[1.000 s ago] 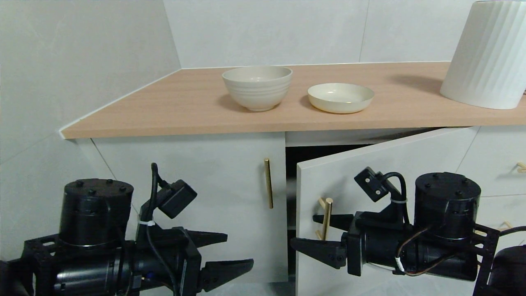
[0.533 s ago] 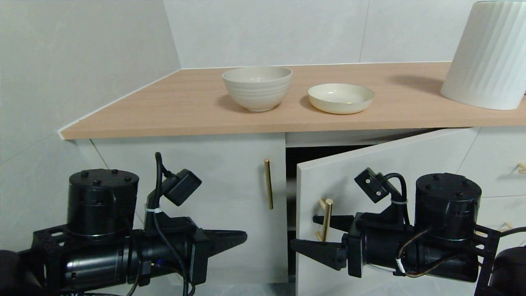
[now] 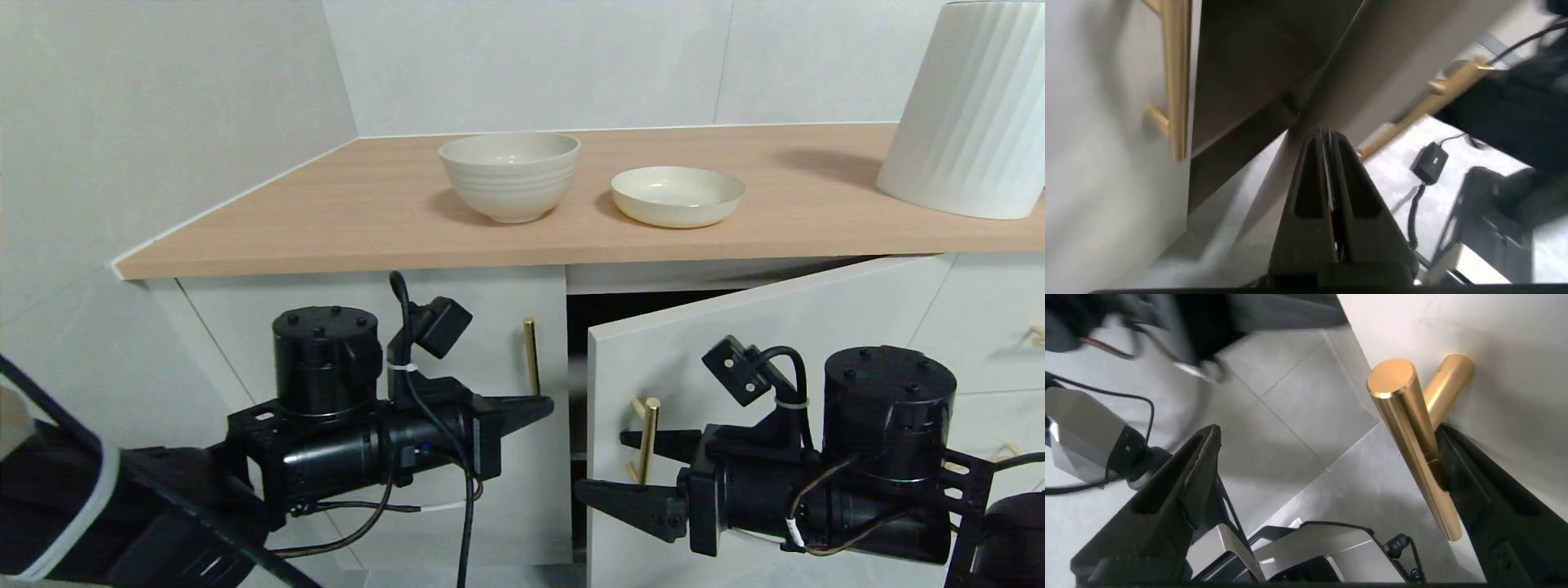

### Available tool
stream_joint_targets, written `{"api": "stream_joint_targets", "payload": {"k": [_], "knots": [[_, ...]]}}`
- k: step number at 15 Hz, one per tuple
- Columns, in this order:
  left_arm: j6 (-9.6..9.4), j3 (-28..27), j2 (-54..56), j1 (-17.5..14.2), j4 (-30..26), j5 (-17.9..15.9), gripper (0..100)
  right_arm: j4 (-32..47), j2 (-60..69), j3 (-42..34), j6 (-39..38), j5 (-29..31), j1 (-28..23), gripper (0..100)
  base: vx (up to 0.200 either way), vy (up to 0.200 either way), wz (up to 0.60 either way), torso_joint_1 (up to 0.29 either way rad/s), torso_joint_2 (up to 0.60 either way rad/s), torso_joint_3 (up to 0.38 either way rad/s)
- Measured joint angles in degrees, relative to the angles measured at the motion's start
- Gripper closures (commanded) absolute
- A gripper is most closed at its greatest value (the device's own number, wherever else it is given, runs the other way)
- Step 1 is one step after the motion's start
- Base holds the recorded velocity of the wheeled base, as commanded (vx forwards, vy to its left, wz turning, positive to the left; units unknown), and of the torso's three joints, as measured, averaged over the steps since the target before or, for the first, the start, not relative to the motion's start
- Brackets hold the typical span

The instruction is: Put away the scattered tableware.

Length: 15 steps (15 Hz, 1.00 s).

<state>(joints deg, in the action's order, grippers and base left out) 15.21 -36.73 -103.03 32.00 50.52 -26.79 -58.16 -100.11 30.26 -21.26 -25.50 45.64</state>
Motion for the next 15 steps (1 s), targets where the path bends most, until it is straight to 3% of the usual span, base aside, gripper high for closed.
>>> {"api": "stream_joint_targets", "payload": {"k": [3, 7, 9, 12, 14, 15], "knots": [[-2.13, -1.85, -5.79, 0.55, 9.16, 0.35, 100, -0.13, 0.09, -0.52, 0.24, 0.07, 0.55, 0, 0.000, 0.000, 0.00, 0.000, 0.00, 0.000], [-2.44, -4.00, -9.89, 1.79, 11.01, 2.77, 100, -0.16, 0.17, -0.90, 0.40, 0.11, 0.66, 0, 0.000, 0.000, 0.00, 0.000, 0.00, 0.000], [-3.17, -4.63, -12.65, 3.63, 17.93, 4.55, 100, -0.20, 0.30, -1.29, 0.63, 0.74, 0.85, 0, 0.000, 0.000, 0.00, 0.000, 0.00, 0.000], [-3.23, -4.01, -17.49, 6.63, 28.01, 8.22, 100, 0.02, 1.07, -2.08, 1.72, 1.65, 0.85, 0, 0.000, 0.000, 0.00, 0.000, 0.00, 0.000], [-2.41, -3.54, -18.69, 7.36, 28.53, 8.35, 100, 0.13, 1.90, -3.00, 3.97, 2.99, 0.02, 0, 0.000, 0.000, 0.00, 0.000, 0.00, 0.000], [-1.10, -3.38, -18.66, 7.46, 28.59, 8.24, 100, 0.17, 2.29, -3.45, 5.61, 4.32, -0.48, 0, 0.000, 0.000, 0.00, 0.000, 0.00, 0.000]]}}
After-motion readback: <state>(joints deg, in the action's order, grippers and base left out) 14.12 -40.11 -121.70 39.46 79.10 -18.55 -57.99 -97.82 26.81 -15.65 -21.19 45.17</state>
